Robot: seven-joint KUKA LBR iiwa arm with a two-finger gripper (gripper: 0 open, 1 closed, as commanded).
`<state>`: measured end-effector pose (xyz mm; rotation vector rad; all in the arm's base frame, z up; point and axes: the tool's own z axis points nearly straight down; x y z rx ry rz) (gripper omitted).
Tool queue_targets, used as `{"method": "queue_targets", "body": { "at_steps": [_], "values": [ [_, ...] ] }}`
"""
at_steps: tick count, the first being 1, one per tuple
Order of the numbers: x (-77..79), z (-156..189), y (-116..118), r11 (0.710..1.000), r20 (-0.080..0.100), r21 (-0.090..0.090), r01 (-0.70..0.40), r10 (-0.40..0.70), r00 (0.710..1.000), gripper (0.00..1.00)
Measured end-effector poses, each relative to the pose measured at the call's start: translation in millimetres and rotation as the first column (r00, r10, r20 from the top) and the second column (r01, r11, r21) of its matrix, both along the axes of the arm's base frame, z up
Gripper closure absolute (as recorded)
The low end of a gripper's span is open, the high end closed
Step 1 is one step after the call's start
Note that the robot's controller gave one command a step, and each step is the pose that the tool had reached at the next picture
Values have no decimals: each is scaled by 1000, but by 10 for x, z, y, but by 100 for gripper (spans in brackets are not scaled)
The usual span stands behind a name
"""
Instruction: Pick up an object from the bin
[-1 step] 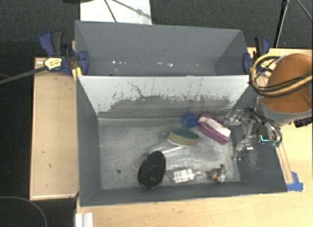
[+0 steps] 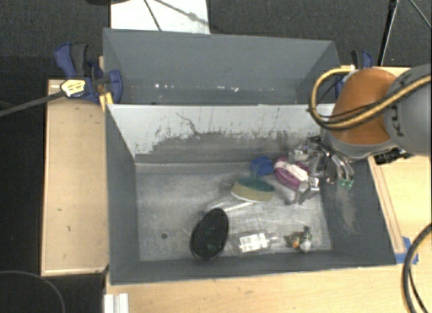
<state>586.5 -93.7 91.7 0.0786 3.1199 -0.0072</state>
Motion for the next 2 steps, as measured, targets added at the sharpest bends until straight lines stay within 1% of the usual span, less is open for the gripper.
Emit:
{"method": "queue_targets", "body": {
  "at_steps": [1, 2],
  "values": [
    [46, 108, -253, 999, -14, 4, 34, -34, 999, 0],
    [67, 207, -105, 920, -14, 7, 393, -392, 920, 0]
  ]
}}
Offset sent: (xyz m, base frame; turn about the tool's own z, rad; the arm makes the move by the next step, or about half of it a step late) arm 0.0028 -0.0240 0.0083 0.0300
